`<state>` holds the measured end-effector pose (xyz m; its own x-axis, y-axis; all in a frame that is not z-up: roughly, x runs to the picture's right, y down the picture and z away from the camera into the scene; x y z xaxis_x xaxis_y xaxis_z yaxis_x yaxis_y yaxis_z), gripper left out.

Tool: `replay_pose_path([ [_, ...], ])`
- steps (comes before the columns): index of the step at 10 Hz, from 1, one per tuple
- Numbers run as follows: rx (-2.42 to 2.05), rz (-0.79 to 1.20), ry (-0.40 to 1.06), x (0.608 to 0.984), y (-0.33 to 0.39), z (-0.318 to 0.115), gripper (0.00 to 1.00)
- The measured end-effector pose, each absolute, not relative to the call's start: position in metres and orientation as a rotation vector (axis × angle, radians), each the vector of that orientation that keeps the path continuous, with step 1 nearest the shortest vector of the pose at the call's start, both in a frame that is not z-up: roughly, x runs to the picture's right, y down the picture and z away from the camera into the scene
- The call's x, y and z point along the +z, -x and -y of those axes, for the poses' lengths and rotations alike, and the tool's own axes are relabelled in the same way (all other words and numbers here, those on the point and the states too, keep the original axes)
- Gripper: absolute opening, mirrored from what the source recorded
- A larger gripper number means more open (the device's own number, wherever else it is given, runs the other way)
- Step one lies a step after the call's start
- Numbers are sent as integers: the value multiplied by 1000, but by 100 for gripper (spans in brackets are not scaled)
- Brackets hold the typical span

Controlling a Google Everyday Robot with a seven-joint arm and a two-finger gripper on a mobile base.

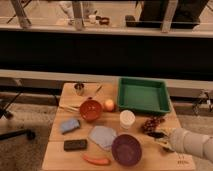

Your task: Wipe table surface with brush

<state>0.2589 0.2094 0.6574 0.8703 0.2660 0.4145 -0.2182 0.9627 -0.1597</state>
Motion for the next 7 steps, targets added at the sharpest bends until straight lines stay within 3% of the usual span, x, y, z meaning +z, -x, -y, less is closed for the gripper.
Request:
replay_pose_path([
  [7,233,484,35,667,-256,-220,0],
])
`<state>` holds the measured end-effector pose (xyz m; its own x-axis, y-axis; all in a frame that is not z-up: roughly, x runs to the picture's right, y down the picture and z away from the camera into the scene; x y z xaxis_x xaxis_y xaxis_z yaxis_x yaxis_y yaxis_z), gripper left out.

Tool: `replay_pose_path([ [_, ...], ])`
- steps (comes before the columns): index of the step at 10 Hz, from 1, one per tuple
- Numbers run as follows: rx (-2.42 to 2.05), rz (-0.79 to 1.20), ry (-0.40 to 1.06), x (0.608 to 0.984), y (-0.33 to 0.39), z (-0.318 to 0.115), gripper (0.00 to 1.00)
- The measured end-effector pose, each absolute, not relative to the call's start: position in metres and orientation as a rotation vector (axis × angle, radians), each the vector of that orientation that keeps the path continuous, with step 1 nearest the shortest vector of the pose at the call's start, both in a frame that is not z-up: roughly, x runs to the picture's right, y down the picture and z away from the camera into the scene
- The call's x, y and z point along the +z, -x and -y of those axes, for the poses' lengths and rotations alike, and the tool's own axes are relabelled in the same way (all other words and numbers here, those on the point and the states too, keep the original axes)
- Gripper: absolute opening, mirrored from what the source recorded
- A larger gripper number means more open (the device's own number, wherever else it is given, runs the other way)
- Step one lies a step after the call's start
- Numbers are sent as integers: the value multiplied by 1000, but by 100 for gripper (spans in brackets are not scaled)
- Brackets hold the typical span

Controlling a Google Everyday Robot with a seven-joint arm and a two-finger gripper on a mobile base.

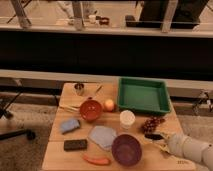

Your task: Wipe table surface with brush

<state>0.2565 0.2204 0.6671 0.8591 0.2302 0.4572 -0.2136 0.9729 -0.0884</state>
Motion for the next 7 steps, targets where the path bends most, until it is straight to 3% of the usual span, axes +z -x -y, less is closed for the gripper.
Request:
replay_pose_path([
  [7,219,460,-46,652,-248,-212,0],
])
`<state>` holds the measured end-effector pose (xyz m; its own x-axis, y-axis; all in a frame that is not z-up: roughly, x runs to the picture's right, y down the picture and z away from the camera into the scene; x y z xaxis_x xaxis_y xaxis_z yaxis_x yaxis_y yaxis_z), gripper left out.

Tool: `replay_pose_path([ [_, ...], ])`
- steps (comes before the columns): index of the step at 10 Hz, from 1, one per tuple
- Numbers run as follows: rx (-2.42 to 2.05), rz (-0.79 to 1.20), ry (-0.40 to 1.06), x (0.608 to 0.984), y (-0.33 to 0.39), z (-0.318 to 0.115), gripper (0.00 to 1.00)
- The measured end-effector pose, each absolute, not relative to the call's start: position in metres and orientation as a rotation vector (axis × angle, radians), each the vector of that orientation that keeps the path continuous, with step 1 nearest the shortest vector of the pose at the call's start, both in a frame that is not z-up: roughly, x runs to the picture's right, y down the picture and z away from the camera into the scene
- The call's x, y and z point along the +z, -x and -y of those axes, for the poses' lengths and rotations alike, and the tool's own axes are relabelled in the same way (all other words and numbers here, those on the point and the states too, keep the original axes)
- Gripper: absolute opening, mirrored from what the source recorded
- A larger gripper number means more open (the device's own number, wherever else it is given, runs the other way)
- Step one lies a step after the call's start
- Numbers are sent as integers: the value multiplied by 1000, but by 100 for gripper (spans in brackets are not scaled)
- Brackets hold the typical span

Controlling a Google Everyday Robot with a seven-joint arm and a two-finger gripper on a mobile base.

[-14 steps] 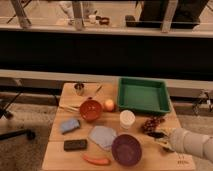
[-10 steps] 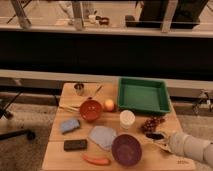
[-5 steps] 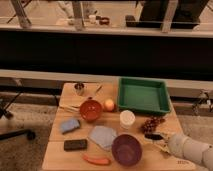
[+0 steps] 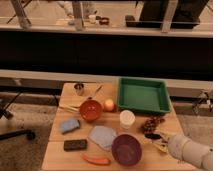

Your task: Wipe table surface with brush

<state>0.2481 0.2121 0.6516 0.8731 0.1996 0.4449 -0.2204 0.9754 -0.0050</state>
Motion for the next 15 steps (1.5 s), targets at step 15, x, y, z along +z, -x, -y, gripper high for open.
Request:
replay_pose_path([
  [15,197,349,-179,654,-228,-195,0],
])
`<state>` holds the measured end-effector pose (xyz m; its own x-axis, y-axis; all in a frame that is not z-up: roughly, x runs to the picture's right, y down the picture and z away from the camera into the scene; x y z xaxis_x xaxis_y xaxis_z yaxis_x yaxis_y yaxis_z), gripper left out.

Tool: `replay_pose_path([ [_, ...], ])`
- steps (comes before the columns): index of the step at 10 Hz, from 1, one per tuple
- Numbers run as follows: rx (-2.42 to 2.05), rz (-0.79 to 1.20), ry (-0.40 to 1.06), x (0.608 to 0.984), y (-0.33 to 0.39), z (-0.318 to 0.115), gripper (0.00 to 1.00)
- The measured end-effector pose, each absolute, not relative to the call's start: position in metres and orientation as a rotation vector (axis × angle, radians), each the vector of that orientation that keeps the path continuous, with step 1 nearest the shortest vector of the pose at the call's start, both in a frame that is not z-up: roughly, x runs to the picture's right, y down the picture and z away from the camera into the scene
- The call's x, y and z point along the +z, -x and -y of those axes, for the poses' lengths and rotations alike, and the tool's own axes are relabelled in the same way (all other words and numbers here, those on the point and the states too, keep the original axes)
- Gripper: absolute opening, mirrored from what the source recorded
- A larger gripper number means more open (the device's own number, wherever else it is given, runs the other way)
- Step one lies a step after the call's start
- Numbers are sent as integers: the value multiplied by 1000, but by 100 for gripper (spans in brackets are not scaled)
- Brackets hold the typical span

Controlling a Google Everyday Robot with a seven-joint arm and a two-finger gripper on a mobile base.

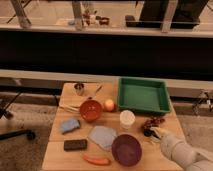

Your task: Wipe table surface with brush

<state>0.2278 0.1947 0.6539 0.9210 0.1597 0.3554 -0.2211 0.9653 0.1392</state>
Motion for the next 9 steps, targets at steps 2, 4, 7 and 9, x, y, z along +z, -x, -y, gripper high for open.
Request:
replay_pose_path([
  [2,205,346,-172,659,-227,-198,0],
  [4,214,332,-164,664,-229,-201,0],
  [7,221,306,-145,676,-233,-206,0],
  [9,229,293,-135,683,-236,-208,0],
])
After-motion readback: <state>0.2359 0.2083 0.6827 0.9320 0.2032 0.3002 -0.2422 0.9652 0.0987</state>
